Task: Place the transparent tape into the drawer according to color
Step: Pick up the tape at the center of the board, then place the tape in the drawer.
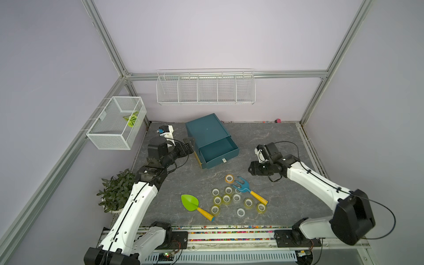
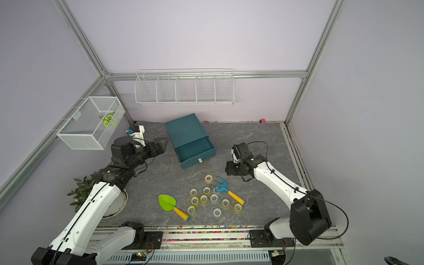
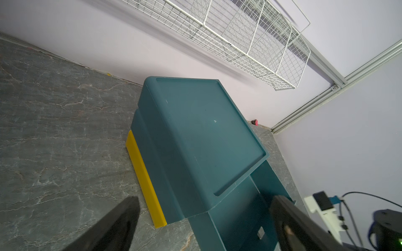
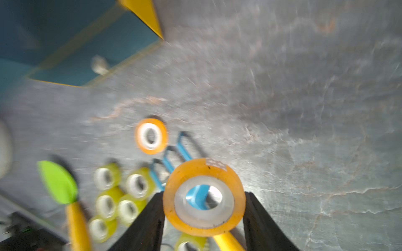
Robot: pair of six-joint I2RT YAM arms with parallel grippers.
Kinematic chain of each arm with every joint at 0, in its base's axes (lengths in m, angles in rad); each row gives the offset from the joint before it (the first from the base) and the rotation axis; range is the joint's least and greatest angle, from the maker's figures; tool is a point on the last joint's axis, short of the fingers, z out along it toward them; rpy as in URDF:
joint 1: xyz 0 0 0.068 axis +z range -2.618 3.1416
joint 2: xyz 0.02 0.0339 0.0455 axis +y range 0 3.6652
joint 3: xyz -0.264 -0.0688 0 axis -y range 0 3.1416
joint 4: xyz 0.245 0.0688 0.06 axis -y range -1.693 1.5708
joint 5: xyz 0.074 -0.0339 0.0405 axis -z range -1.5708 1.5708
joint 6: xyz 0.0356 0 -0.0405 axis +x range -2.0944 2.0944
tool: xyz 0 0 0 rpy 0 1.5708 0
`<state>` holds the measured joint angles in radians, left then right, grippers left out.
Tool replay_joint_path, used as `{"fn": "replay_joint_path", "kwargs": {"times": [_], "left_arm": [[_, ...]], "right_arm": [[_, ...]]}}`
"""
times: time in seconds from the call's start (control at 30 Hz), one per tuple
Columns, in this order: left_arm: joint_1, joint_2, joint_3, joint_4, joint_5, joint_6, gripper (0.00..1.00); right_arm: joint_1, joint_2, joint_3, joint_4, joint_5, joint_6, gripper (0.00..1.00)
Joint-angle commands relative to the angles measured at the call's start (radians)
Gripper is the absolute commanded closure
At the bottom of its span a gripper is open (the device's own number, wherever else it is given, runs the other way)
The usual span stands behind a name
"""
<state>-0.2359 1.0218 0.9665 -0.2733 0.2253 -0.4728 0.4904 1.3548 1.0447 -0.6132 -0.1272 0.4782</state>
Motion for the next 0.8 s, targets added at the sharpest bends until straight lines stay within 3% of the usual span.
{"fn": "replay_joint_path", "kwargs": {"times": [0.0, 0.2, 0.43, 0.77], "left_arm": [[0.004, 0.005, -0.008, 0.012, 0.011, 0.010, 0.00], [0.005, 0.005, -0.007, 0.012, 0.016, 0.012, 0.00], [0.005, 0.006, -0.007, 0.014, 0.028, 0.023, 0.00], [0.005, 0.011, -0.006, 0.012, 0.033, 0.027, 0.00]], "right_arm": [[0.007, -0.063, 0.061, -0.047, -0.067, -0.019, 0.55], [0.091, -0.041, 0.278, -0.080, -0.057, -0.051, 0.56], [0.165, 0.151, 0.510, -0.054, -0.031, -0.091, 0.55], [0.182, 0.369, 0.677, -0.089, 0.018, -0.122, 0.48]]}}
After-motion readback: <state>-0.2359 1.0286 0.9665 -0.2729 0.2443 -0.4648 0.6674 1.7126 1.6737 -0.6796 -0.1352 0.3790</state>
